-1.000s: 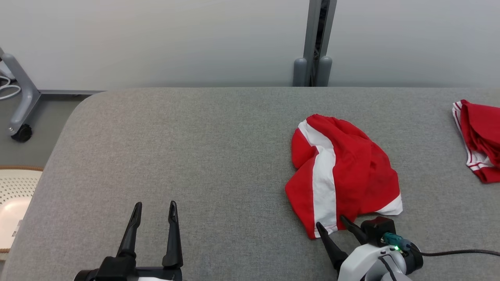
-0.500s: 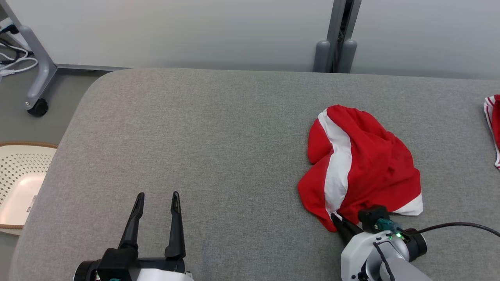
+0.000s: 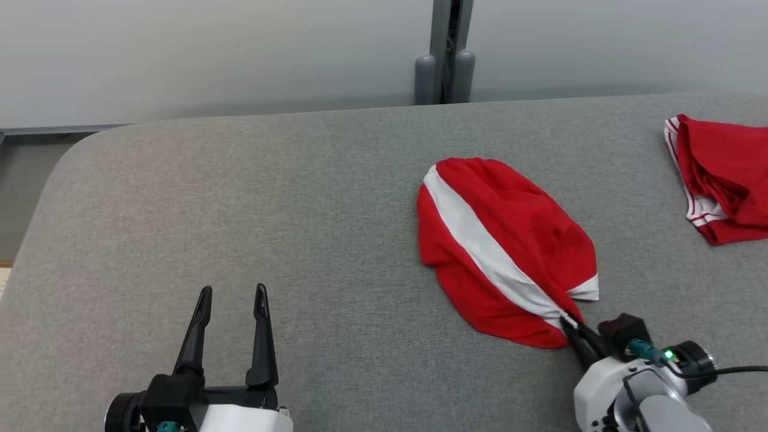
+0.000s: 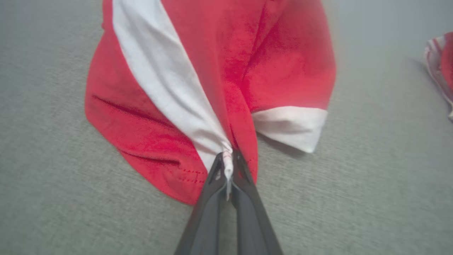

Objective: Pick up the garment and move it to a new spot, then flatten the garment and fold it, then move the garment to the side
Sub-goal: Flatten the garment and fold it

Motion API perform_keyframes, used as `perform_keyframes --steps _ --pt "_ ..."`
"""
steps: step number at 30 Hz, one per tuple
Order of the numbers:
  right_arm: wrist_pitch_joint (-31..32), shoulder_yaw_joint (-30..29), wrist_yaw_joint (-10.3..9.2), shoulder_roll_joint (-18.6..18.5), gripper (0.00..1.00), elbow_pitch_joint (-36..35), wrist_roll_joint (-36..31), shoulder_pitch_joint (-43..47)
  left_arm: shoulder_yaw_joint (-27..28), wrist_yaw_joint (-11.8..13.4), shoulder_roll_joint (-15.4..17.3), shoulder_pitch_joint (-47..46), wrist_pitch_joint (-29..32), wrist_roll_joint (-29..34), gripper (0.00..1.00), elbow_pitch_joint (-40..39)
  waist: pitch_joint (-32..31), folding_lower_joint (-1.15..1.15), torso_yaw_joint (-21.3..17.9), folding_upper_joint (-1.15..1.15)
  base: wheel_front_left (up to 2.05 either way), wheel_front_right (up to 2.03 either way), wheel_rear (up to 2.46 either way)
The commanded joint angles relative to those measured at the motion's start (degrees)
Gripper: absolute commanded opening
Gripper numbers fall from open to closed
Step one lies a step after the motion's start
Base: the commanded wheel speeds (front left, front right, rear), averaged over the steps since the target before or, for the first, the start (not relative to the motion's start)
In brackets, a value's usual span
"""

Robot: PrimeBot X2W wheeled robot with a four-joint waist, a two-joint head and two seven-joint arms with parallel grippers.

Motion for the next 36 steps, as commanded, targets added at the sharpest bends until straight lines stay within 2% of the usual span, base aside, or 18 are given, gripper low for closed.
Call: perform_keyframes --steps 1,7,18,19,21,22,27,31,36 --pt "0.01 -1.81 -0.04 -1.32 0.00 -1.48 -1.06 0.99 0.34 -0.30 0.15 -0.80 -0.21 0.47 1.00 0.00 0.34 0.00 -1.93 0.00 0.00 0.00 0.00" --pt "0.00 -9.17 -0.04 -4.74 0.00 -4.81 -5.01 1.52 0.55 -0.70 0.17 -1.77 -0.21 0.63 1.00 0.35 0.58 0.00 -4.79 0.00 0.00 0.00 0.00" --pt "0.00 -17.15 -0.04 -4.17 0.00 -2.90 -9.90 -2.79 0.19 -1.51 0.17 -2.89 -0.21 1.12 1.00 1.26 0.99 0.00 -5.75 0.00 0.00 0.00 0.00" --pt "0.00 -17.81 -0.04 -3.95 0.09 -2.17 -10.19 -3.03 0.25 -1.62 0.17 -2.97 -0.21 1.16 1.00 1.37 0.97 0.00 -5.71 0.00 0.00 0.00 0.00" --pt "0.00 -18.64 -0.04 -3.43 0.96 -1.56 -10.98 -3.71 0.29 -1.77 0.16 -3.06 -0.21 1.27 1.00 1.42 0.87 0.00 -5.69 0.00 0.00 0.00 0.00" --pt "-0.01 -19.13 -0.04 -2.98 1.00 -1.69 -11.05 -3.84 0.30 -1.80 0.16 -3.08 -0.21 1.24 1.00 1.47 0.82 0.00 -5.72 0.00 0.00 0.00 0.00" --pt "-0.01 -21.66 -0.04 -1.56 1.00 -6.02 -10.53 -1.84 0.01 -1.83 0.16 -2.55 -0.21 0.68 1.00 1.65 0.28 0.00 -6.45 0.00 0.00 0.00 0.00" --pt "-0.02 -22.70 -0.03 0.42 1.00 -13.60 -8.31 0.32 0.03 -2.27 0.18 -2.26 -0.21 0.47 1.00 1.87 -0.03 0.00 -7.46 0.00 0.00 0.00 0.00" --pt "-0.01 -19.60 -0.03 1.97 1.00 -24.35 -4.52 4.48 -0.18 -2.78 0.17 -2.50 -0.21 0.51 1.00 2.29 -0.89 0.00 -8.26 0.00 0.00 0.00 0.00"
